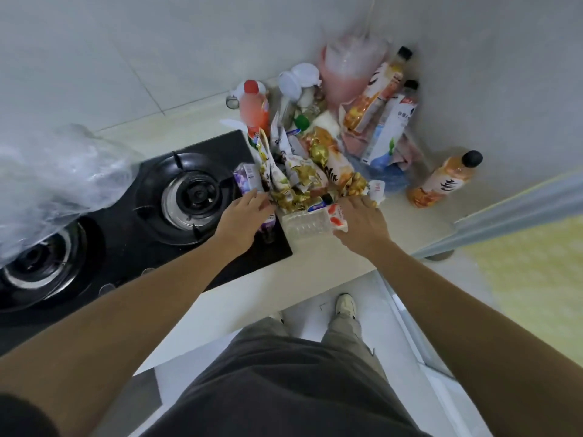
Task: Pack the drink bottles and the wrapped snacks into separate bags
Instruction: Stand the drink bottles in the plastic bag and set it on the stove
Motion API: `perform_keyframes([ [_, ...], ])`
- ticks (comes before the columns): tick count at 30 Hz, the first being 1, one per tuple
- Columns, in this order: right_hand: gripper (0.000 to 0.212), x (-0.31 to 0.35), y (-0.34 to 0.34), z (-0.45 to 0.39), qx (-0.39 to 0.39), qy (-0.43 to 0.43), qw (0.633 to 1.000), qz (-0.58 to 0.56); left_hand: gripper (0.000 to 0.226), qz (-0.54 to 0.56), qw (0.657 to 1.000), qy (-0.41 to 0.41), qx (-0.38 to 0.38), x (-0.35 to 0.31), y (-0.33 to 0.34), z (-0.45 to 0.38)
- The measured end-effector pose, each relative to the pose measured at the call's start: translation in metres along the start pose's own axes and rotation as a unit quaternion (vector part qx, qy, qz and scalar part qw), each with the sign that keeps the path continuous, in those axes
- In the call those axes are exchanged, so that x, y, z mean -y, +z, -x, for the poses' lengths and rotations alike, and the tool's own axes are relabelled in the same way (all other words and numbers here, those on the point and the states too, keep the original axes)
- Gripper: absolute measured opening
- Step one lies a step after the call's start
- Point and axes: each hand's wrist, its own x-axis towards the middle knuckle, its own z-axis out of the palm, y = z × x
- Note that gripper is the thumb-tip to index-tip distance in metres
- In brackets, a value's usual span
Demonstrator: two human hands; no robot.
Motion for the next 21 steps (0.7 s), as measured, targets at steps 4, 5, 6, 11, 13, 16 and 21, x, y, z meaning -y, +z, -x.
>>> perform_keyframes([
  [4, 0.057, -0.006, 0.008, -0.013, -0.015, -0.035, 0.996, 0.077, 0.078, -0.074, 0.997, 0.000, 0.018, -0.003, 0.008, -0.015],
  [5, 0.059, -0.007, 0.010, -0.015, -0.016, -0.038, 0.995, 0.088, 0.076, -0.092, 0.996, 0.003, 0.013, -0.003, 0.010, -0.018],
  [6, 0.062, -0.008, 0.013, -0.016, -0.017, -0.042, 0.994, 0.096, 0.073, -0.104, 0.994, 0.006, 0.007, -0.004, 0.012, -0.019],
  [11, 0.065, -0.017, 0.015, -0.021, -0.017, -0.081, 0.991, 0.105, 0.068, -0.116, 0.993, 0.011, -0.019, -0.005, 0.014, -0.015],
  [13, 0.070, -0.024, 0.009, -0.018, 0.008, -0.087, 0.994, 0.066, 0.072, -0.086, 0.996, 0.003, -0.025, -0.008, 0.010, -0.012],
  [16, 0.075, -0.033, -0.006, -0.009, 0.031, -0.077, 0.996, -0.030, 0.079, -0.006, 0.998, -0.032, -0.049, -0.018, -0.003, -0.008],
  [21, 0.065, -0.035, -0.049, -0.004, -0.026, -0.150, 0.986, -0.069, 0.068, 0.166, 0.962, -0.149, -0.157, -0.039, -0.029, 0.005],
])
